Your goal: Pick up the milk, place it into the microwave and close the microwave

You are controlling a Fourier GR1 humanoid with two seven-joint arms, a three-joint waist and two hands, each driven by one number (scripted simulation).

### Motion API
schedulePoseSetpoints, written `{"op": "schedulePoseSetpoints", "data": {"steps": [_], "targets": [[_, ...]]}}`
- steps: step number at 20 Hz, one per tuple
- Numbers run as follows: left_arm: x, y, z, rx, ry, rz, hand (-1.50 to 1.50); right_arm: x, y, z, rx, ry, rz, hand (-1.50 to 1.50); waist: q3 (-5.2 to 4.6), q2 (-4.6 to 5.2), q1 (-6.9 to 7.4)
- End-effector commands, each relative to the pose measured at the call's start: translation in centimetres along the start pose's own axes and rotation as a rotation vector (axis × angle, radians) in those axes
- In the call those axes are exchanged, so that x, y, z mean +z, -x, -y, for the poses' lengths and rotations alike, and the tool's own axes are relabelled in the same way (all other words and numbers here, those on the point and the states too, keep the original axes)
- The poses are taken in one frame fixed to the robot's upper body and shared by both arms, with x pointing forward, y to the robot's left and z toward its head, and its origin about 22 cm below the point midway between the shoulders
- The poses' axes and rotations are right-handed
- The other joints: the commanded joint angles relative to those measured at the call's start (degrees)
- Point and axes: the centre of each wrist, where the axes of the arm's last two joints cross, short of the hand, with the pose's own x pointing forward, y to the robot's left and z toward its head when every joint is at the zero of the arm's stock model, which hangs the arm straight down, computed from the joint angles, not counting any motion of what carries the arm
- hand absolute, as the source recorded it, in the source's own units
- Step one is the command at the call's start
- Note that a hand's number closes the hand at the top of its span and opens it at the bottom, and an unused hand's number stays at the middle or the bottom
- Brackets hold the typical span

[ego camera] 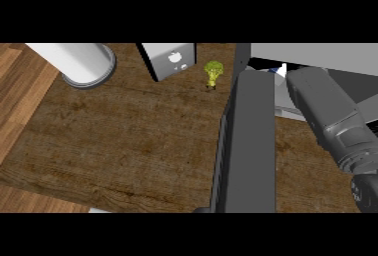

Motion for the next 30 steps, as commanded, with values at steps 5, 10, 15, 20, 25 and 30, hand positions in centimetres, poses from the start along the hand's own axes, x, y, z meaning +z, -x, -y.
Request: {"op": "schedulePoseSetpoints", "data": {"steps": [5,10,15,20,25,30], "targets": [[0.6,1.5,0.1,0.031,-0.009,-0.017,-1.5,0.0,-1.4,-1.7,-0.059,0.12,0.017,-1.5,-0.22,-1.33,-2.1],[1.0,2.8,0.4,0.045,0.0,-0.06,-1.5,0.1,-0.3,-0.6,-0.066,0.11,0.013,-1.5,-0.24,-1.79,-4.02],[1.3,3.6,1.9,0.052,0.016,-0.053,-1.5,1.9,3.0,0.4,-0.054,0.047,-0.003,-1.5,-0.2,-2.39,-5.33],[1.1,5.7,4.1,0.119,0.09,-0.062,-1.5,3.5,5.4,1.1,-0.143,-0.001,-0.016,-1.5,-0.22,-3.16,-7.06],[1.0,7.5,4.0,0.155,0.215,-0.091,-1.5,5.0,6.8,0.5,-0.372,-0.11,0.004,-1.5,-0.26,-3.65,-8.56],[1.2,8.4,6.1,0.147,0.314,-0.159,-1.5,8.6,9.0,-1.8,-0.55,-0.171,-0.027,-1.5,-0.3,-4.38,-9.25]]}}
